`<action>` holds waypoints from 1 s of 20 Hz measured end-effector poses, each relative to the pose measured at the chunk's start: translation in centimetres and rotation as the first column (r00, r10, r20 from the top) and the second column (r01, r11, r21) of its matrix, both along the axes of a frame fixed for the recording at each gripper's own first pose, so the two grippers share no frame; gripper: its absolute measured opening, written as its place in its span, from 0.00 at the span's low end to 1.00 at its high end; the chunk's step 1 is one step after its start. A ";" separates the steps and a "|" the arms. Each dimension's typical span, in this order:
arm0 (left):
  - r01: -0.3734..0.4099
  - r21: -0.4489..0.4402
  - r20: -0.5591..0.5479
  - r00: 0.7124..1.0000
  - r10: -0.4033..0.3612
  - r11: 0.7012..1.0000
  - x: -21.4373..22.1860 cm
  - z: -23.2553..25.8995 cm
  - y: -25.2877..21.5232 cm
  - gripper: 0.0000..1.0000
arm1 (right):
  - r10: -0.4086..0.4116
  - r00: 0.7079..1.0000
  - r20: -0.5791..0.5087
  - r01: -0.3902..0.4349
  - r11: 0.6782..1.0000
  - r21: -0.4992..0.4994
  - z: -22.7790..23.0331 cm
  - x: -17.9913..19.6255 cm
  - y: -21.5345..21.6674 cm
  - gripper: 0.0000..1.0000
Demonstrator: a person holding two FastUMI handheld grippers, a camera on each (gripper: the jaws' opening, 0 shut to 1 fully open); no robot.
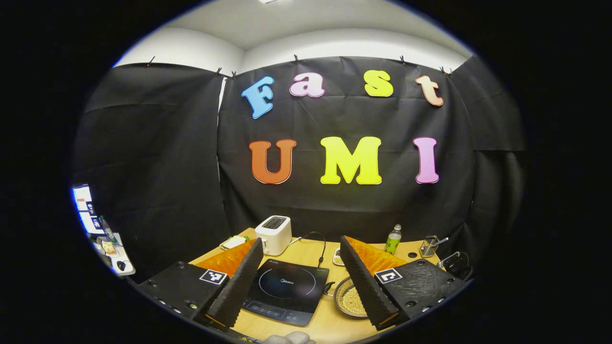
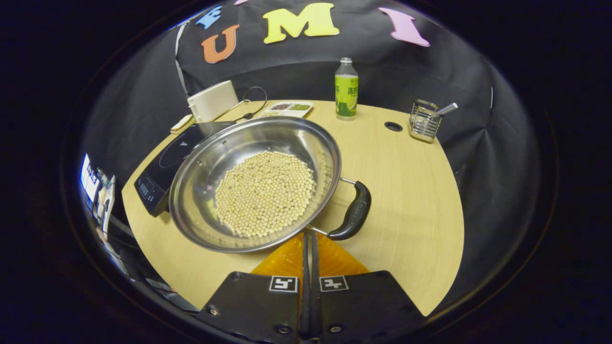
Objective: First push the handle of the pot to place it horizontally, then grasp the pot with both hands and set it on the induction cooktop.
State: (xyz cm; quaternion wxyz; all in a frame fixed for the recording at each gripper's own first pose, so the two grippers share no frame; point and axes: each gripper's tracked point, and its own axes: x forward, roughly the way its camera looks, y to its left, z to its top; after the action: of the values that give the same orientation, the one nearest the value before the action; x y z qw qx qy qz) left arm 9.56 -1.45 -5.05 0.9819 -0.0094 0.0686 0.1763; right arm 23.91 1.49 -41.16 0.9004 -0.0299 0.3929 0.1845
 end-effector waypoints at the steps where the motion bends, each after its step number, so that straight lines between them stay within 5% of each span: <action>1: -0.006 0.001 -0.001 1.000 0.006 1.000 0.2 0.0 -0.2 0.96 | 0.005 1.000 -0.001 -0.005 1.000 0.002 0.0 0.4 -0.3 0.03; 12: -0.021 -0.007 -0.010 1.000 0.021 1.000 0.5 -0.8 -0.6 0.96 | 0.021 1.000 0.016 -0.020 0.999 -0.034 0.3 2.2 -1.7 0.00; 20: 0.105 -0.039 0.001 0.994 -0.105 0.994 -2.0 -2.2 0.0 0.96 | -0.086 0.988 0.129 0.089 0.996 -0.018 5.5 -2.8 -1.5 0.04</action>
State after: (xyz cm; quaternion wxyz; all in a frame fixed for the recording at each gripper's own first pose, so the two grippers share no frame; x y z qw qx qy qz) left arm 7.61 -1.43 -7.21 0.9894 -0.0250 0.0731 0.1231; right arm 21.14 -0.02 -35.70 0.9306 -0.0352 0.3372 0.1379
